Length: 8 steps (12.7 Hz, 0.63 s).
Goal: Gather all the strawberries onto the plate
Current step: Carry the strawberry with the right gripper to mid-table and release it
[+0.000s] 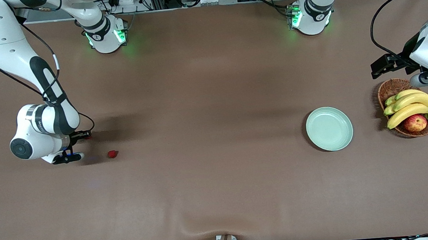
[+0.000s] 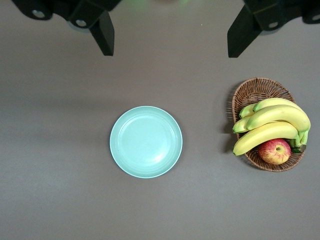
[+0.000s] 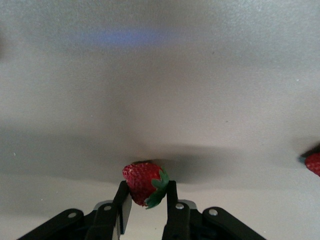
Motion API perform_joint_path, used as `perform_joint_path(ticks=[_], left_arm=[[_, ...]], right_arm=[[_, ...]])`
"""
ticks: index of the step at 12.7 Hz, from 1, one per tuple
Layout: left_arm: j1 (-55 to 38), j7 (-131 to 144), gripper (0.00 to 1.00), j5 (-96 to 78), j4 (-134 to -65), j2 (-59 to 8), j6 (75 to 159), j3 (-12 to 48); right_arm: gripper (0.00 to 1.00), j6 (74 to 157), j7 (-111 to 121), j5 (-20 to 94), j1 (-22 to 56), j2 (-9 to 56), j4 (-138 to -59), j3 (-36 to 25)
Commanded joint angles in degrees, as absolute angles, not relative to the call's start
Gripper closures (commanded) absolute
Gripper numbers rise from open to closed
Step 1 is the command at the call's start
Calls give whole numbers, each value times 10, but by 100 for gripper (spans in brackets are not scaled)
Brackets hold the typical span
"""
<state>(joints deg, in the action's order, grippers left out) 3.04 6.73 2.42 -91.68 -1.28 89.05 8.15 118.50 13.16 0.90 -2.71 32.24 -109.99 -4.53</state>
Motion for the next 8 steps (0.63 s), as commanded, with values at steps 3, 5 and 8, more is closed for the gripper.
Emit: perform_joint_path(ticks=[3,5,8], left_arm=[[29,59,0,31,-914,-8,890,88],[30,59,0,30,-914,-10,891,88],[30,59,0,28,-915,-11,892,88]], right_arm=[[100,1186,135,17,-17,302,-1028,-40],[100,1187,132,52,1,281,-1007,-38],[100,1187,129,126,80,272,-970,-33]])
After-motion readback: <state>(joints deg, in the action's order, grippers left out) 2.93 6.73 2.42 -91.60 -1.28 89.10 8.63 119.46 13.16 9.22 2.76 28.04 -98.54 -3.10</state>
